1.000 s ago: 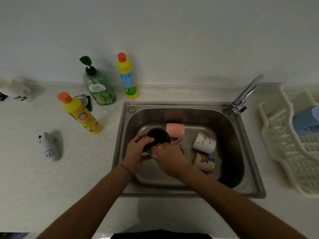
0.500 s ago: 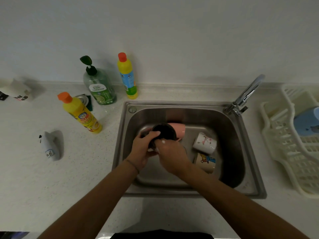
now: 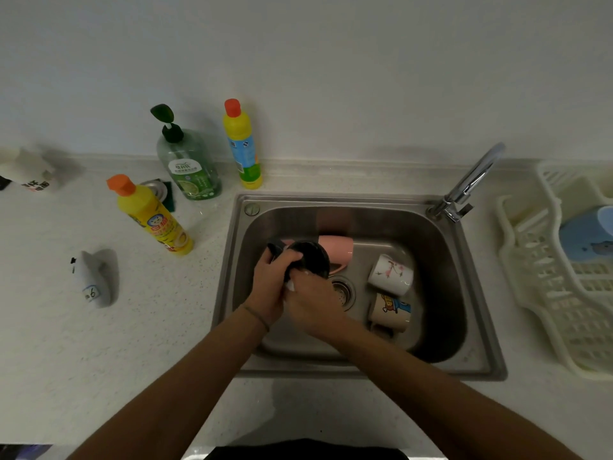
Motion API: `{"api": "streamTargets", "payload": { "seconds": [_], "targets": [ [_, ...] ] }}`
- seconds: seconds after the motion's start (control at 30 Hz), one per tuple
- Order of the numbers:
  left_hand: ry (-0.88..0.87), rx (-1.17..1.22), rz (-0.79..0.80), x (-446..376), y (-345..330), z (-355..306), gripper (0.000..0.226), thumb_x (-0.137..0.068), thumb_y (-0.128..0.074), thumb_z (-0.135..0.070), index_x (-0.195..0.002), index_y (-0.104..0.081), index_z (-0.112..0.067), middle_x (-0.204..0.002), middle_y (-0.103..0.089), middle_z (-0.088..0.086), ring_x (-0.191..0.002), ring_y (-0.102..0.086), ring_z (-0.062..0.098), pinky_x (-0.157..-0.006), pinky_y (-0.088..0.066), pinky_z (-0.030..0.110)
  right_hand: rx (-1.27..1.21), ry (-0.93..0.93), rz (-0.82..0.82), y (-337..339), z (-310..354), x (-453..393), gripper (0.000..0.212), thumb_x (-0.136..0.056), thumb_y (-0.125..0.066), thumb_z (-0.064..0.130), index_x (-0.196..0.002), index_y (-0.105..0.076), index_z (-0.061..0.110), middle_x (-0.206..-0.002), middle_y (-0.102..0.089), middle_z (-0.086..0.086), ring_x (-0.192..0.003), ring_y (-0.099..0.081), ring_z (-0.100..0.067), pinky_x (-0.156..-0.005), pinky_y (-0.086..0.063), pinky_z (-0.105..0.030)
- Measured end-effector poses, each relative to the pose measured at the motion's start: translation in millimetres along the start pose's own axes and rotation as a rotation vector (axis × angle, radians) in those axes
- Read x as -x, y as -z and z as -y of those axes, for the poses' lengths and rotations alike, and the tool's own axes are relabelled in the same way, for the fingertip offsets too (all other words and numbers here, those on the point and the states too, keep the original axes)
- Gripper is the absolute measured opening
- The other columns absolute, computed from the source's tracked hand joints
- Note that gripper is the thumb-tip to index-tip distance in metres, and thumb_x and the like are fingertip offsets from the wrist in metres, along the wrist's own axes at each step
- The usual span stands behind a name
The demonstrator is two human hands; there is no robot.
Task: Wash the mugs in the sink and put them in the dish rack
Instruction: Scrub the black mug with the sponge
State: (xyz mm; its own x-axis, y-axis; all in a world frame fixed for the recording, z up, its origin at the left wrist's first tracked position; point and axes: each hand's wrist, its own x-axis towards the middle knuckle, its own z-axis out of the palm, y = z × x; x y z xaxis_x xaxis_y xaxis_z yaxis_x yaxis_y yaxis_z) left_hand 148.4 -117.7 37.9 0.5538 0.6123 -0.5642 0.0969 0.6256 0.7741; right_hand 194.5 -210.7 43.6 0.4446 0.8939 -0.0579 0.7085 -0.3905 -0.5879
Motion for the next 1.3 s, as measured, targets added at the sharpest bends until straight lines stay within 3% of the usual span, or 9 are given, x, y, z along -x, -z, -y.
{"api": "streamTargets", "payload": {
  "seconds": [0.17,0.3,0.53,0.67,0.83,1.03,1.13,1.2,1.3],
  "targets": [
    [0.064,-0.115,0.011,2.5,19.1,-0.4,0.036,-0.082,-0.077,-0.019,-0.118,-0.069,-0.021,-0.118,-0.072,0.012,-0.11,-0.066,0.029,-0.071,-0.059,0.043,0.363,0.234,0.172,12.9,-31.6,11.0,0.028,-0.098,-0.048,0.015,-0.125,-0.057,0.012,-0.12,-0.062,-0.011,-0.104,-0.058,-0.028,-0.077,-0.056,-0.043],
    [0.061,-0.084,-0.015,6.4,13.8,6.3,0.057,-0.063,-0.079,-0.029,-0.118,-0.07,-0.018,-0.115,-0.073,0.016,-0.109,-0.067,0.036,-0.076,-0.055,0.041,0.188,0.092,0.194,3.1,-8.7,6.3,0.023,-0.097,-0.052,0.015,-0.116,-0.061,0.006,-0.11,-0.067,-0.016,-0.094,-0.064,-0.031,-0.079,-0.054,-0.045],
    [0.099,-0.127,0.001,4.7,24.9,3.2,0.035,-0.09,-0.07,-0.014,-0.124,-0.066,-0.02,-0.117,-0.07,0.009,-0.107,-0.065,0.027,-0.06,-0.059,0.035,0.39,0.218,0.196,9.1,-22.7,16.1,0.036,-0.093,-0.054,0.01,-0.13,-0.056,0.009,-0.126,-0.06,-0.011,-0.112,-0.057,-0.028,-0.085,-0.055,-0.041],
    [0.117,-0.148,-0.015,4.2,19.3,4.6,0.039,-0.083,-0.074,-0.021,-0.121,-0.068,-0.02,-0.116,-0.073,0.015,-0.104,-0.068,0.032,-0.071,-0.055,0.036,0.082,0.039,0.138,-1.7,-1.2,13.1,0.025,-0.095,-0.055,0.018,-0.117,-0.062,0.008,-0.107,-0.068,-0.012,-0.092,-0.065,-0.029,-0.079,-0.055,-0.044],
    [0.288,-0.259,0.201,-2.4,37.2,-17.0,0.069,-0.064,-0.078,-0.038,-0.129,-0.067,-0.015,-0.115,-0.073,0.014,-0.102,-0.067,0.028,-0.065,-0.057,0.035,0.433,0.322,0.142,14.1,-18.9,16.8,0.018,-0.096,-0.056,0.018,-0.112,-0.063,0.013,-0.101,-0.069,-0.007,-0.082,-0.064,-0.025,-0.063,-0.056,-0.039],
    [0.014,0.057,0.081,8.8,8.6,4.1,0.027,-0.094,-0.064,-0.012,-0.12,-0.069,-0.009,-0.113,-0.072,0.018,-0.101,-0.07,0.029,-0.075,-0.057,0.032,0.125,-0.081,-0.134,-2.4,19.1,-0.1,0.023,-0.092,-0.051,0.014,-0.109,-0.064,0.008,-0.092,-0.069,-0.01,-0.072,-0.067,-0.028,-0.062,-0.055,-0.041],
    [0.009,0.038,0.041,7.0,18.4,1.4,0.021,-0.089,-0.065,-0.017,-0.108,-0.072,-0.013,-0.103,-0.073,0.015,-0.093,-0.068,0.026,-0.068,-0.056,0.033,0.245,0.108,0.02,4.8,8.3,6.5,0.021,-0.094,-0.053,0.018,-0.113,-0.061,0.011,-0.101,-0.067,-0.01,-0.083,-0.065,-0.029,-0.061,-0.049,-0.039],
    [0.044,-0.032,0.049,6.2,25.9,0.4,0.042,-0.076,-0.068,-0.029,-0.115,-0.071,-0.017,-0.108,-0.072,0.014,-0.094,-0.067,0.027,-0.063,-0.055,0.033,0.419,0.276,0.072,16.7,-11.1,6.5,0.021,-0.096,-0.056,0.022,-0.115,-0.063,0.014,-0.107,-0.068,-0.008,-0.093,-0.063,-0.027,-0.064,-0.048,-0.036],
    [0.035,0.011,0.057,8.3,18.2,1.8,0.044,-0.078,-0.067,-0.026,-0.119,-0.07,-0.011,-0.106,-0.072,0.016,-0.092,-0.067,0.027,-0.064,-0.056,0.032,0.393,0.182,0.02,12.6,0.4,8.1,0.025,-0.098,-0.053,0.025,-0.118,-0.065,0.013,-0.112,-0.068,-0.008,-0.1,-0.061,-0.026,-0.078,-0.053,-0.037]
  ]
}}
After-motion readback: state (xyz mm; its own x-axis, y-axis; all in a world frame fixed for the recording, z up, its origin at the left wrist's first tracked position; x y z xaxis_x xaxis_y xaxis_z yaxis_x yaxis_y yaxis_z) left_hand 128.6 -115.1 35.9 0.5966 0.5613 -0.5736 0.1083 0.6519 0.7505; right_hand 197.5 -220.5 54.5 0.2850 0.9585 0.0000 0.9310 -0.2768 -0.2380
